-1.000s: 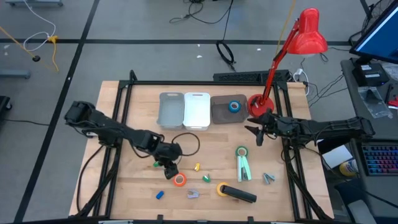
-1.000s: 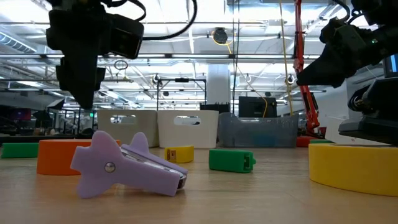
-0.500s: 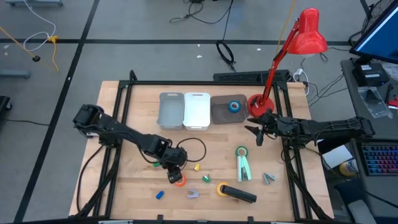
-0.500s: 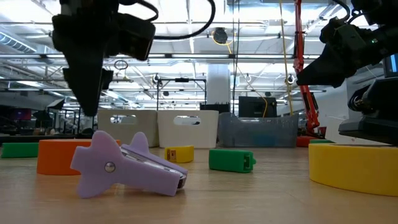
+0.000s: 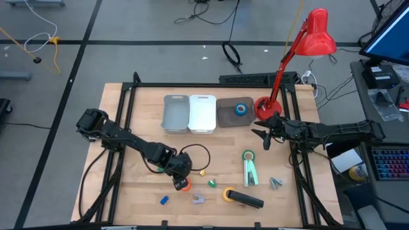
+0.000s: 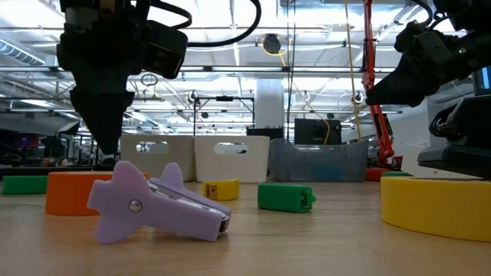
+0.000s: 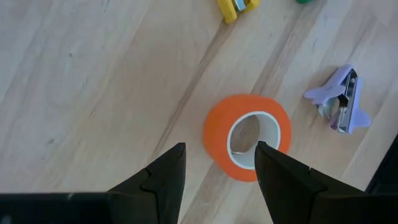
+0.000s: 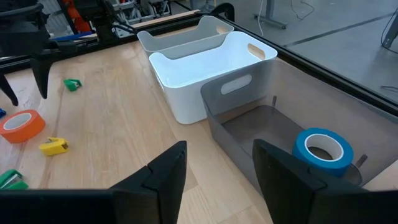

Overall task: Pick and place Stapler, Stapler remover, tape
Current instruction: Put the orange tape into the black bin

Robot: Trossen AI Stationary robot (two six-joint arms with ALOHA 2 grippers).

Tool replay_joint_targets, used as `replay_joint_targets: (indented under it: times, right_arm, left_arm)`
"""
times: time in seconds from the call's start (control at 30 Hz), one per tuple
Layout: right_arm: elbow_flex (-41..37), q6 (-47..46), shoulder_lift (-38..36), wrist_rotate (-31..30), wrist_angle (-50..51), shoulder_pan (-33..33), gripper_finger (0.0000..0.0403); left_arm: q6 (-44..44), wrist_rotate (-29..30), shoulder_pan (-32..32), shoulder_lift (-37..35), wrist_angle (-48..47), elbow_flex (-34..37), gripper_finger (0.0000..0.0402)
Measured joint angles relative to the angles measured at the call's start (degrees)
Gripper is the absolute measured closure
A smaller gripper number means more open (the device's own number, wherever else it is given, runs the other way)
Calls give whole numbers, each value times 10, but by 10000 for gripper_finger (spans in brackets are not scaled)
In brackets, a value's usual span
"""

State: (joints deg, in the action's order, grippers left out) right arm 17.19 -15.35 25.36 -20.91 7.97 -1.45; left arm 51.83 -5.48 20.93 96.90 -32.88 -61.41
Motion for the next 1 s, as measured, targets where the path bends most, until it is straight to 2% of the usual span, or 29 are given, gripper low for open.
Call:
replay_joint_targets:
  times: [0.27, 0.5, 1.0]
  right_arm:
    - [0, 0, 0, 0, 0, 0, 227]
    - [0, 0, 0, 0, 0, 0, 227]
    - [0, 0, 0, 0, 0, 0, 227]
  left_arm:
    - [12, -3, 4, 6, 9, 0, 211]
    - [15, -23, 10, 47, 27, 0, 211]
    - [8, -6, 17, 76, 33, 0, 211]
